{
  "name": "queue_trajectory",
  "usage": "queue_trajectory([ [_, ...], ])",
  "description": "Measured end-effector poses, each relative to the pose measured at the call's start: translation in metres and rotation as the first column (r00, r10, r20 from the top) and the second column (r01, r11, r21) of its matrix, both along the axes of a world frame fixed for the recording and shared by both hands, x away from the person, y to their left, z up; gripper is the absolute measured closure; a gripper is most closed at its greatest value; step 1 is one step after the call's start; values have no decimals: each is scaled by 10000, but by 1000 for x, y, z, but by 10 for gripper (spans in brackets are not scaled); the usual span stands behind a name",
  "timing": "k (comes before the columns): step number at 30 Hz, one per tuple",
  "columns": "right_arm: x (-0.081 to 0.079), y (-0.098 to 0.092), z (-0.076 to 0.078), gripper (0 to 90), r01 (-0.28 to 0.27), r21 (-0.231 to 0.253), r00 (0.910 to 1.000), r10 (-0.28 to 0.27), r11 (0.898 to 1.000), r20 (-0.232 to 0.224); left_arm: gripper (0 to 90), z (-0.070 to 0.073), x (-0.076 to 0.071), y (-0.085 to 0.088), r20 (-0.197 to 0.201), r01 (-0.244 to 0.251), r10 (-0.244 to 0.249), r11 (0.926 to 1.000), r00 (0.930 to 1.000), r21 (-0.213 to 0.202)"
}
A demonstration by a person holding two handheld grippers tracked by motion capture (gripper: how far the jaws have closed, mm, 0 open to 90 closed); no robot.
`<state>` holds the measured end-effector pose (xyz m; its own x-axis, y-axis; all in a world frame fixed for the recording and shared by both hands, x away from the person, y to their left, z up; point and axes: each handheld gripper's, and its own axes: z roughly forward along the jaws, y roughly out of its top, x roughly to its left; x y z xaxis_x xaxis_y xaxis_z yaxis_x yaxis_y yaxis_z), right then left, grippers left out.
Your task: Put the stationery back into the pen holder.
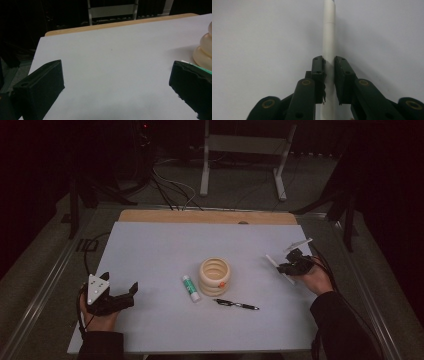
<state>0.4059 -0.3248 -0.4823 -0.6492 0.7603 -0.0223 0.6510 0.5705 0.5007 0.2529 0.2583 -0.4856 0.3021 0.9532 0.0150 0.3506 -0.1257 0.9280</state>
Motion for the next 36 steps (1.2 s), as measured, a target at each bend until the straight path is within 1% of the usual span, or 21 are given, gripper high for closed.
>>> queue_trajectory([
  [6,-1,1,8,792,136,608,9997,-148,9981,187,2,0,0,0,-19,23,-23,10000,10000,43],
  [10,-3,3,13,791,144,964,9990,-183,9952,403,2,0,0,0,-30,11,-11,10000,10000,44],
  [20,-5,14,26,791,89,1544,9947,-245,9880,995,2,0,1,0,-48,27,-27,10000,10000,39],
  [24,-7,17,31,792,13,1729,9914,-240,9849,1290,2,0,1,-1,-57,38,-37,10000,10000,44],
  [28,-9,20,37,791,-30,1990,9884,-273,9800,1493,2,-1,1,-1,-76,42,-41,10000,10000,53],
  [32,-11,23,42,791,-103,2087,9850,-260,9779,1705,2,-1,1,-1,-96,53,-52,10000,9999,59],
  [36,-12,29,50,791,-258,2239,9802,-194,9743,1972,2,-1,1,-1,-93,54,-54,10000,9999,49],
])
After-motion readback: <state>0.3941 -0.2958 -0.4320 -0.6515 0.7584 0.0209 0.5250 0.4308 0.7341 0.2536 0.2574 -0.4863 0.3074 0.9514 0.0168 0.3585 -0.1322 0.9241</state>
